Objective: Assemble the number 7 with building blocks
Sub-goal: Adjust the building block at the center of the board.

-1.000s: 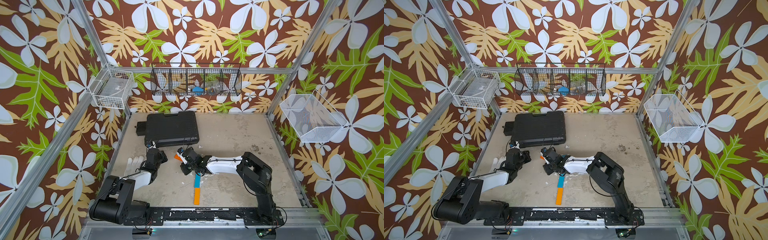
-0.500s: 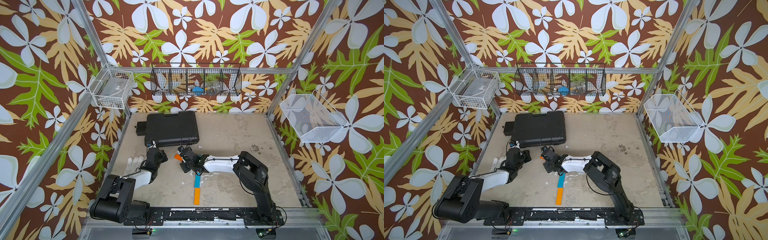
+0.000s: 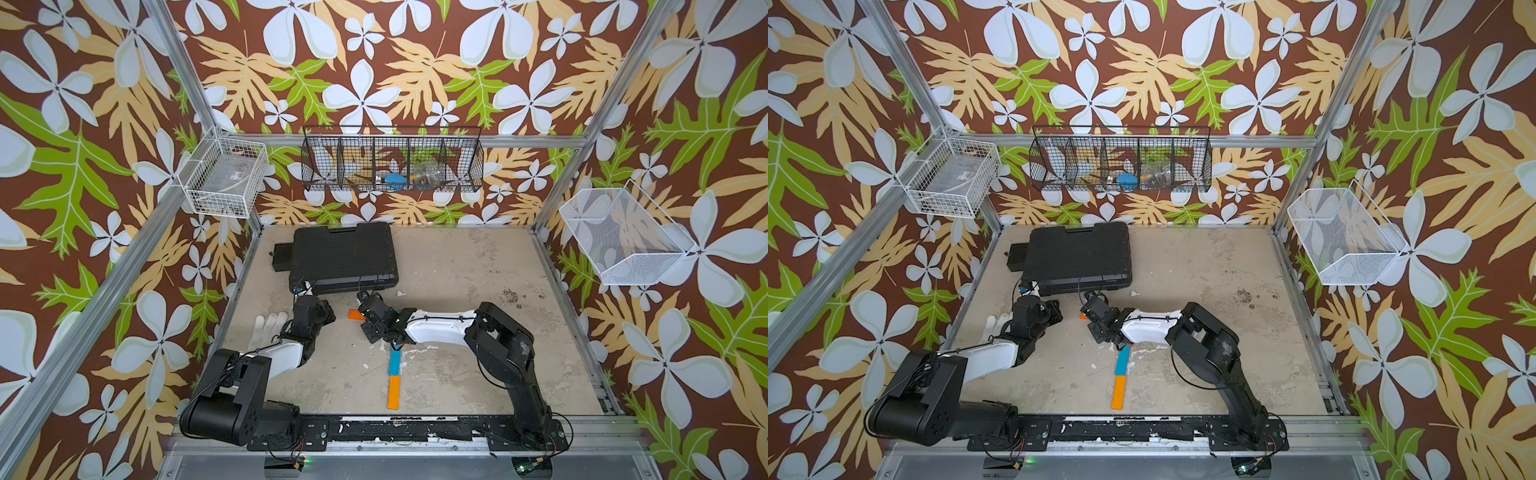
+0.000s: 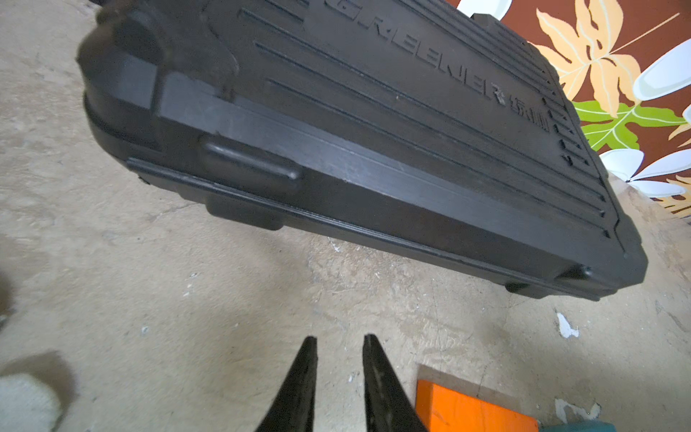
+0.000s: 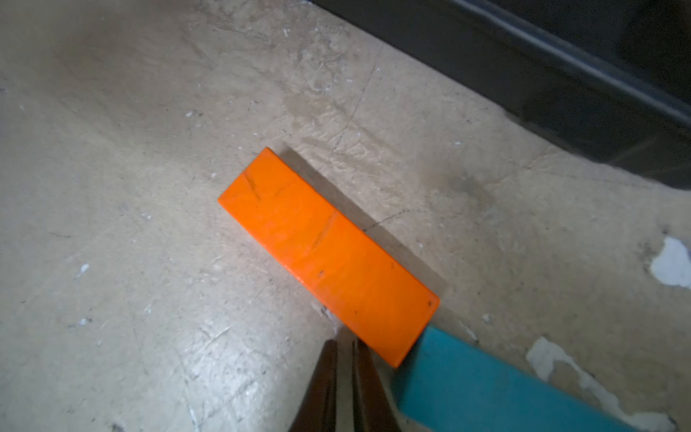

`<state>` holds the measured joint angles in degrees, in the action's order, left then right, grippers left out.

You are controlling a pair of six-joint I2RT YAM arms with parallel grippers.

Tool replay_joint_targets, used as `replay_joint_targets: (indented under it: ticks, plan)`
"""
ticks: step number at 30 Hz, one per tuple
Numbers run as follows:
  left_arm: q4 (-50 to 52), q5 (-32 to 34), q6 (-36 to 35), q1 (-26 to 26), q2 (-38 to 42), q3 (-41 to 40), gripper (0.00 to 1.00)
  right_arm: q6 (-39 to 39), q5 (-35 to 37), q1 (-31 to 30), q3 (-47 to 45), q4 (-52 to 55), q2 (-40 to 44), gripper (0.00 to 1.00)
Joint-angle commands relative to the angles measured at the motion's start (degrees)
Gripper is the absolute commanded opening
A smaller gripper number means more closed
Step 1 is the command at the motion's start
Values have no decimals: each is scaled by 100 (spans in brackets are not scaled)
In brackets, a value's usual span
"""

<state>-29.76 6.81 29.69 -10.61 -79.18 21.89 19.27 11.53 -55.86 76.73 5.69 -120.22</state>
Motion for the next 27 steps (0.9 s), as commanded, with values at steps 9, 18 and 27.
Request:
replay_joint_targets:
  ticks: [9, 18, 27]
  plan:
    - [5, -17, -34, 12, -22, 43, 25, -17, -482, -28, -307, 229, 854, 20]
    - [5, -30, -44, 11, -36, 43, 25, -188, -303, -7, -219, 308, 791, 20]
    - [14, -46, -34, 15, -71, 70, 25, -79, -112, 9, -316, 357, 570, 18]
